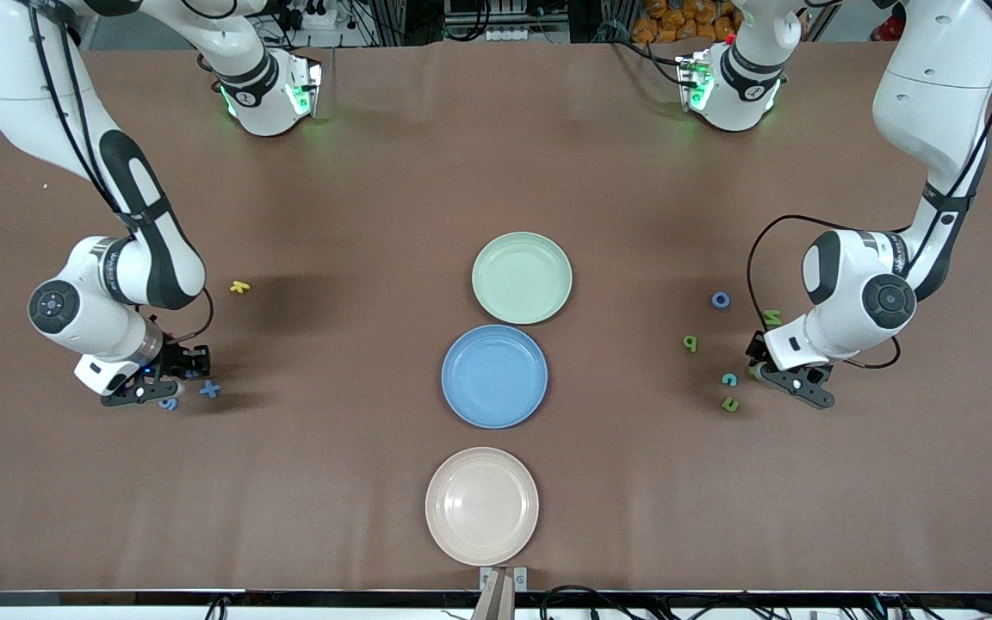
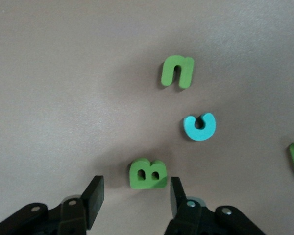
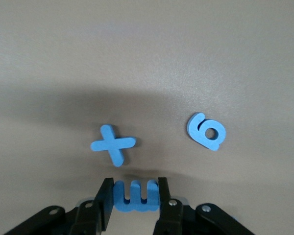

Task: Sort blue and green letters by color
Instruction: 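Place the blue E on the blue plate while the left gripper carries B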

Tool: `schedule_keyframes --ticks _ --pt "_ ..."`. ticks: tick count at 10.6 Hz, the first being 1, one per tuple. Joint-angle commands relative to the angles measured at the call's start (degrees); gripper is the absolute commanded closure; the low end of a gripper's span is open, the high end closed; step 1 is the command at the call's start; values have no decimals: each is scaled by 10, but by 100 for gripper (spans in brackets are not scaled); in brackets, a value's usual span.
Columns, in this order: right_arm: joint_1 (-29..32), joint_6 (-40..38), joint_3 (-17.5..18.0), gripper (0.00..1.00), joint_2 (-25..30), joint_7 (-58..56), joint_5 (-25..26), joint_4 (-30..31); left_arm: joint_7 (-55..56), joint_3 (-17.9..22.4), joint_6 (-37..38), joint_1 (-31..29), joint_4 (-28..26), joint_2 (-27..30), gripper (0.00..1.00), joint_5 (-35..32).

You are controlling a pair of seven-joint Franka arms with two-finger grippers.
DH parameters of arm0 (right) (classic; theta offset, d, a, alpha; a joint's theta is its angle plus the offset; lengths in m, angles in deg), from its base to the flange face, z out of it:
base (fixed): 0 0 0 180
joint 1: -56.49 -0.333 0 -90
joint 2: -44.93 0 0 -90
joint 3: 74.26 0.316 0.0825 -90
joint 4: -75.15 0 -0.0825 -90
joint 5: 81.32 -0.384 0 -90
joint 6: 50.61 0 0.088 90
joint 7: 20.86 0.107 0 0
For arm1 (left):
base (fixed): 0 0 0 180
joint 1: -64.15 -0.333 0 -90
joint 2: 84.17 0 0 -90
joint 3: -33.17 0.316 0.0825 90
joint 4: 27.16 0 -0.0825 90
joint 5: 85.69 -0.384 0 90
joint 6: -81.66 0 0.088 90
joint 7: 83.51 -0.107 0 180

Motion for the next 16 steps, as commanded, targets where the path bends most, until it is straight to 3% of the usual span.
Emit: schedule_keyframes --ticks 1,3,6,7,8,9,13,16 --pt "-14 -51 8 80 29 -2 -45 -22 20 0 -5 10 8 -9 40 -5" --pt "-50 -82 7 80 30 29 -88 -51 20 1 -7 10 9 -13 40 -5" --pt "-133 -83 7 79 21 187 -95 -100 20 1 -15 10 10 -22 48 -5" --pt "-160 -89 8 79 12 236 -97 -122 20 1 -15 10 10 -23 63 -5" --pt "-189 -97 8 79 2 260 -109 -144 20 1 -15 10 14 -25 89 -5" --pt "-224 -98 5 79 -4 274 -118 -158 20 1 -15 10 14 -26 100 -5" --pt "-319 -92 -4 79 -62 313 -137 -245 20 1 -14 14 14 -15 100 -6" --pt "-380 -49 -5 78 -85 345 -149 -261 20 -7 27 34 15 32 100 -5"
